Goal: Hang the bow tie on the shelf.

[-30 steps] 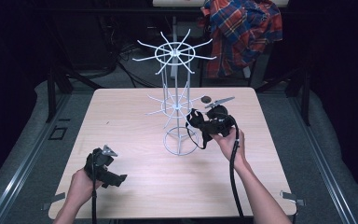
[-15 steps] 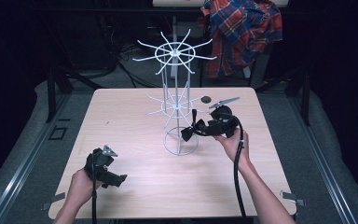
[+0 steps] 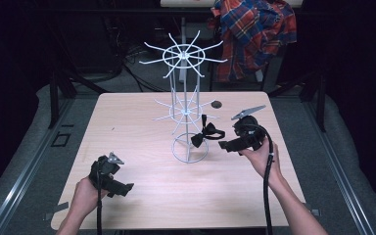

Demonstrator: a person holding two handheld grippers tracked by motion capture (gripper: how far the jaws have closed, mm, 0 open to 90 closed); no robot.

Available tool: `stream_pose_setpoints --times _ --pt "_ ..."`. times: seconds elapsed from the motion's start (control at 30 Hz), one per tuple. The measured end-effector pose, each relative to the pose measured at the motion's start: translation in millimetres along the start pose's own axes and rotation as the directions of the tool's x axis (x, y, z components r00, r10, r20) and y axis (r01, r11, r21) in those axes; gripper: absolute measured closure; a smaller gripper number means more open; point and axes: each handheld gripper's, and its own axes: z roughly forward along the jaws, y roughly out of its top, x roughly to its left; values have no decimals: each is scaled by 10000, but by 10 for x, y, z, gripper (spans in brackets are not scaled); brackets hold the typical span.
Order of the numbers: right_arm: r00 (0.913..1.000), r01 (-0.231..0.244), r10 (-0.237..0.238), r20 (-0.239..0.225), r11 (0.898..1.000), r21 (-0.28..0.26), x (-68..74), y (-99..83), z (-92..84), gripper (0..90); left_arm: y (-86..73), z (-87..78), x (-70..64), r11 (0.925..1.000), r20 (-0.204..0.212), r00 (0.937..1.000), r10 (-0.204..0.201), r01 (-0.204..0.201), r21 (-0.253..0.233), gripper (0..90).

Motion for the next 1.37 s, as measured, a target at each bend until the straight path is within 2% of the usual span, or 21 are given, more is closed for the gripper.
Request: stream_pose_setpoints --times 0.1,0.33,0.5,0.6,0.7,0.8,0.83,0.87,1.03,1.07,1.1,1.13,1.17,1.2,1.23,1.27,1.37 --pt "10000 30 -29 -28 9999 149 9 -42 -42 173 -1 1 1 10000 10 10000 -6 6 4 3" --pt "9982 579 -588 124 9961 660 35 -244 -162 143 1 6 -3 10000 6 10000 -4 4 25 3" --pt "9979 586 -607 207 9941 917 32 -350 -200 124 3 5 -3 10000 50 10000 11 -11 55 2" --pt "9973 676 -708 219 9901 1229 25 -438 -224 59 2 7 -4 10000 55 10000 3 -4 74 2" --pt "9969 701 -742 245 9877 1395 23 -548 -231 43 2 8 -5 10000 55 10000 1 -1 72 2" --pt "9969 698 -753 246 9820 1755 26 -703 -222 9 3 10 -6 9999 37 10000 17 -17 107 2" --pt "9969 698 -753 246 9820 1755 26 -703 -222 9 3 10 -6 9999 37 10000 17 -17 107 2" --pt "9977 636 -669 104 9790 1938 23 -783 -202 0 2 11 -6 9999 39 10000 13 -13 110 2" --pt "9991 410 -425 26 9762 2131 -6 -957 -155 0 3 17 -7 9999 43 10000 14 -14 160 3" --pt "9997 255 -247 -65 9722 2328 -28 -1044 -109 0 7 20 -8 9999 41 10000 36 -37 165 2" --pt "9997 255 -247 -65 9722 2328 -28 -1044 -109 0 7 20 -8 9999 41 10000 36 -37 165 2" --pt "9996 291 -267 -126 9629 2684 -50 -1114 -61 0 6 18 -10 9999 42 10000 43 -44 165 2" --pt "9996 291 -267 -126 9629 2684 -50 -1114 -61 0 4 16 -12 9998 33 10000 53 -54 171 2" --pt "9996 266 -232 -152 9568 2894 -57 -1165 -20 0 1 13 -11 9998 30 10000 36 -36 171 2" --pt "9996 266 -232 -152 9568 2894 -57 -1165 -20 0 -3 11 -6 9999 11 10000 18 -18 148 2" --pt "9995 306 -273 -149 9522 3040 -71 -1179 -7 0 -8 7 -1 10000 -26 10000 -21 21 94 3" --pt "9996 280 -263 -97 9533 3008 -67 -1182 4 0 -8 8 -2 10000 -24 10000 -5 5 88 3"
